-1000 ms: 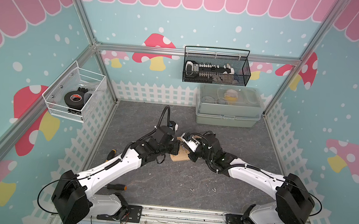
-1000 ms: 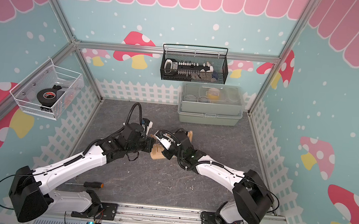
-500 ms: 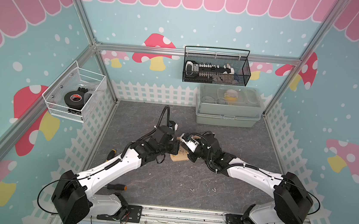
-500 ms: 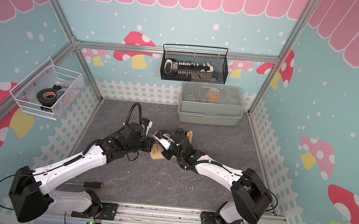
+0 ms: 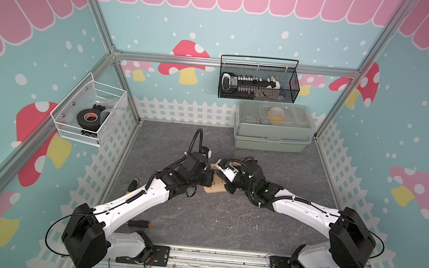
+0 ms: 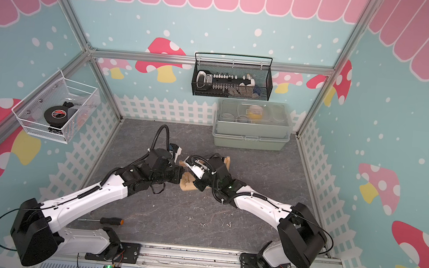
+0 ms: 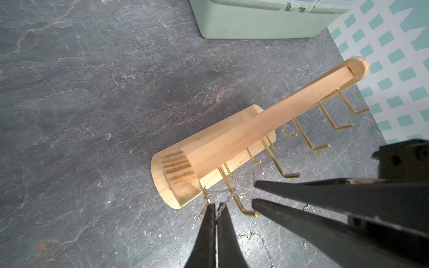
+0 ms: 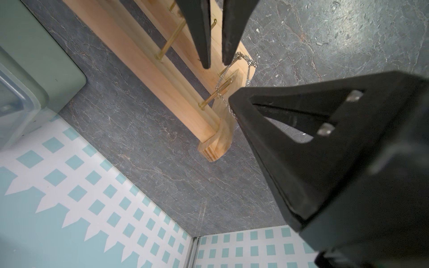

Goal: Hang the necklace on the jewelry display stand
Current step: Hang the necklace on the stand.

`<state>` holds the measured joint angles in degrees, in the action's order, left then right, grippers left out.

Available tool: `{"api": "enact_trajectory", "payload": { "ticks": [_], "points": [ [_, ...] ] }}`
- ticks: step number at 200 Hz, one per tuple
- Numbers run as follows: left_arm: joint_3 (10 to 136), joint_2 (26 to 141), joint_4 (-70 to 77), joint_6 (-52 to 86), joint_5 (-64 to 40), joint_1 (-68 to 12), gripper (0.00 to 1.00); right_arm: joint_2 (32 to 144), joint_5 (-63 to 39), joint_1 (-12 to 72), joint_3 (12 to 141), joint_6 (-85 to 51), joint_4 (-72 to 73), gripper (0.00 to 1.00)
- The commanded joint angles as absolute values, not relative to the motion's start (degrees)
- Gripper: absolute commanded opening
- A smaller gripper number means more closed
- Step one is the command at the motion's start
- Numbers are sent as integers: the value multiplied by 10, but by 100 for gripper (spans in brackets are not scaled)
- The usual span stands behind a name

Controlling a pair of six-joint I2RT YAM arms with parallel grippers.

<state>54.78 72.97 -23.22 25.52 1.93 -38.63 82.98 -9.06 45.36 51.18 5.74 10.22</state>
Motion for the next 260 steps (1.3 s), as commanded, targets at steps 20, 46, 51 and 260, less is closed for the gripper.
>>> {"api": "enact_trajectory", "payload": {
  "ticks": [20,46,51,260],
  "points": [
    [538,728,-228,256,29,-382,0,813,-102,449,524,60,91,12],
    [538,734,-230,256,28,-383,0,812,-105,449,521,54,94,12],
    [539,735,-230,255,26,-382,0,812,-105,449,521,53,94,12],
    [549,703,-256,265,68,-380,19,766,-105,433,511,48,76,14]
  ]
}}
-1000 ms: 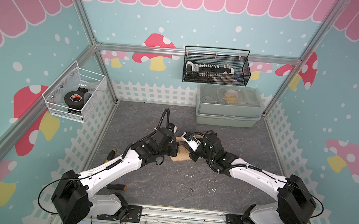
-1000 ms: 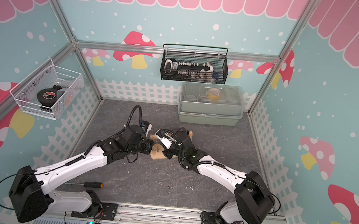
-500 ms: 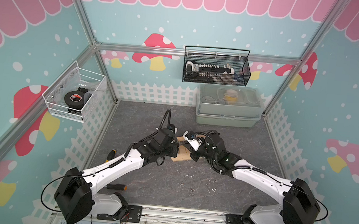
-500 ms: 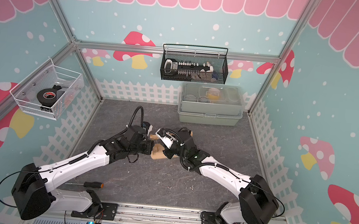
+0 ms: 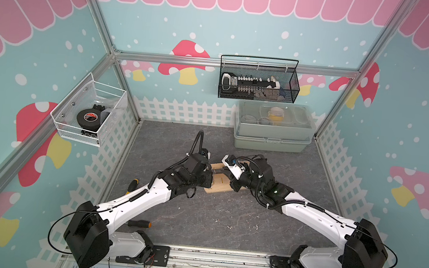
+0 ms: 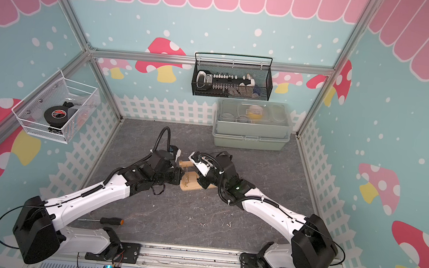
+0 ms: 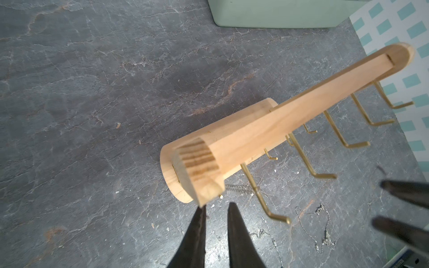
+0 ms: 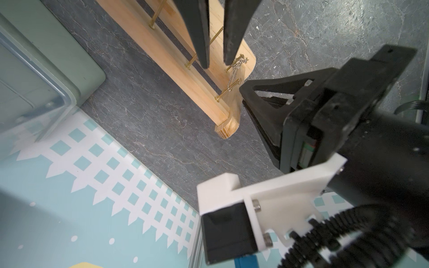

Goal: Hang the necklace on the jewelry display stand
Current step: Hang the necklace on the stand, then pick up the necklace from the center of the board.

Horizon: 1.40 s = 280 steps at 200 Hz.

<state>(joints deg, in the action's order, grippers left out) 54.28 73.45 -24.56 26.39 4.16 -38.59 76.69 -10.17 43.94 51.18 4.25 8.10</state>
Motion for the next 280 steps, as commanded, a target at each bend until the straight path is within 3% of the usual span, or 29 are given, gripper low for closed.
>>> {"api": "enact_trajectory", "payload": {
  "ticks": [1,101,152,172,199,230,280],
  "points": [
    [549,703,-257,265,68,-379,19,766,-105,433,511,48,76,14],
    [536,655,-289,274,63,-296,22,750,-83,429,502,4,30,32],
    [531,663,-320,286,93,-288,38,708,-47,424,468,-60,20,38],
    [512,656,-316,303,95,-286,57,697,-37,420,471,-67,-15,48],
    [490,639,-343,334,67,-287,59,695,-37,416,474,-92,-85,49],
    [437,607,-361,365,45,-346,55,667,-41,416,445,-146,-133,45],
    [436,651,-350,425,61,-535,49,645,21,408,408,-216,-160,38]
  ]
}}
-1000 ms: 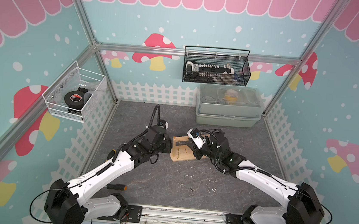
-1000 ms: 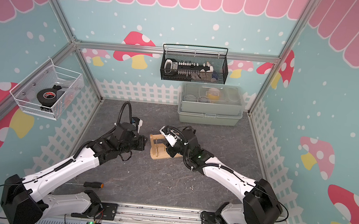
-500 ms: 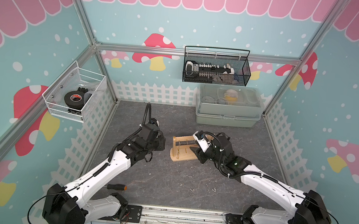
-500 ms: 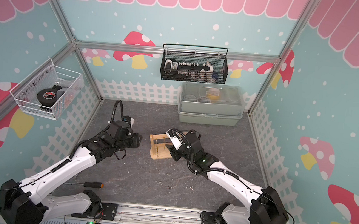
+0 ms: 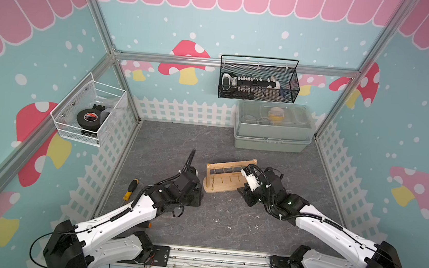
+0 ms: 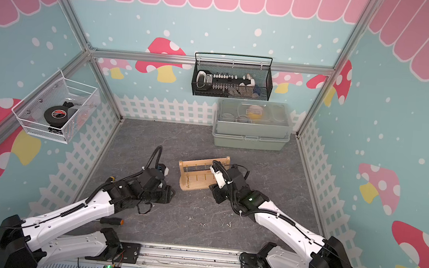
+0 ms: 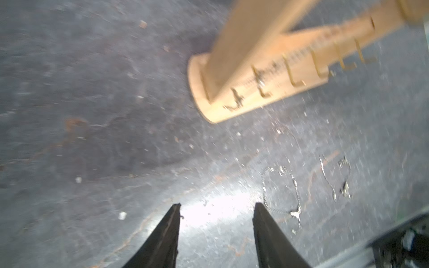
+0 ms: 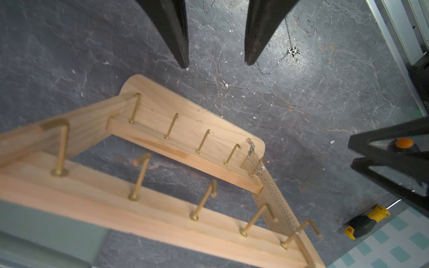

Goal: Hang the necklace on the jewelry display stand
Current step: Pick up the necklace from the center of the board.

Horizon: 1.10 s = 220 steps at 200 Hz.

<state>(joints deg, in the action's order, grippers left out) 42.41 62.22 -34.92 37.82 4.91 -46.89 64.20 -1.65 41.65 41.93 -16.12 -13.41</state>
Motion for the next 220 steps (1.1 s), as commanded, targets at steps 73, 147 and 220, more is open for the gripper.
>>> {"api": "enact_trajectory", "payload": {
  "ticks": [73,147,220],
  "points": [
    [481,822,-250,476,78,-622,43,644,85,372,394,-261,-158,35],
    [491,892,-260,487,93,-625,30,626,106,337,398,-266,-170,34],
    [488,934,-252,484,113,-635,27,644,105,331,414,-249,-161,33]
  ]
}}
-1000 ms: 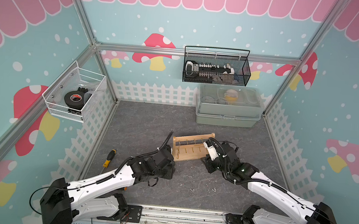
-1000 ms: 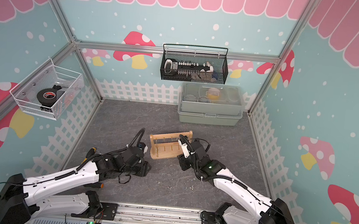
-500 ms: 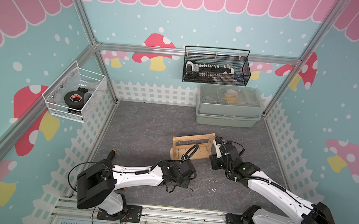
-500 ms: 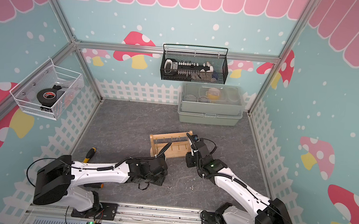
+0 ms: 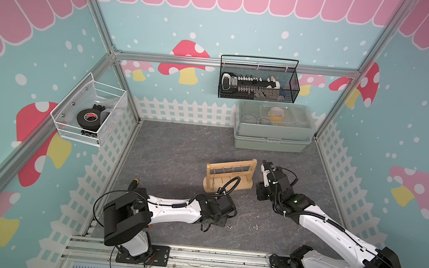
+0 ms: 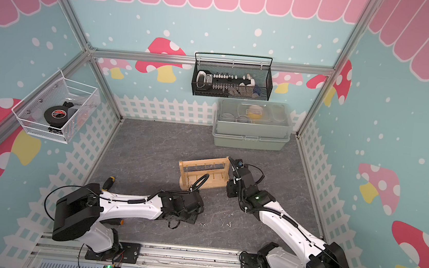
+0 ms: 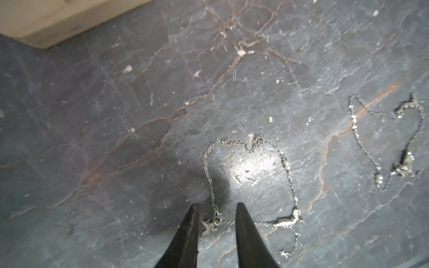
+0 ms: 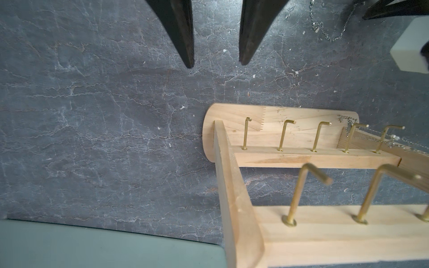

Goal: Hang the necklace on the jewelry display stand
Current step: Pick up the necklace from the center of the board.

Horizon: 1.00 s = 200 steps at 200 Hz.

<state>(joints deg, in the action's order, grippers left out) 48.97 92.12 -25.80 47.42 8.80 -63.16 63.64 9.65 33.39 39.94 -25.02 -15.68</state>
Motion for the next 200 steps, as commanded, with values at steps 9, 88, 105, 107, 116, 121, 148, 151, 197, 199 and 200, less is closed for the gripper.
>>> {"api": "enact_trajectory", "payload": {
  "ticks": [9,88,105,107,116,121,148,151,197,199,200],
  "points": [
    [486,937,-251,484,113,-635,27,645,103,331,416,-249,-160,33],
    [488,952,-287,476,107,-648,18,644,104,331,429,-242,-160,33],
    [492,952,-306,476,110,-655,18,643,106,330,433,-237,-162,33],
    [493,953,-308,476,110,-655,18,643,106,330,434,-237,-163,33],
    [495,953,-318,474,111,-657,18,644,108,330,437,-234,-164,33],
    [495,953,-321,474,113,-657,18,644,109,330,438,-233,-165,33],
    [505,959,-347,470,120,-658,18,646,109,328,443,-231,-165,33],
    [505,959,-347,470,120,-658,17,646,109,328,444,-232,-164,33],
    [520,989,-344,472,97,-658,8,642,107,325,445,-229,-164,33],
    [520,990,-344,472,96,-658,8,642,107,324,446,-228,-165,33],
    [520,991,-345,473,95,-658,7,642,107,325,446,-228,-165,33]
  ]
}}
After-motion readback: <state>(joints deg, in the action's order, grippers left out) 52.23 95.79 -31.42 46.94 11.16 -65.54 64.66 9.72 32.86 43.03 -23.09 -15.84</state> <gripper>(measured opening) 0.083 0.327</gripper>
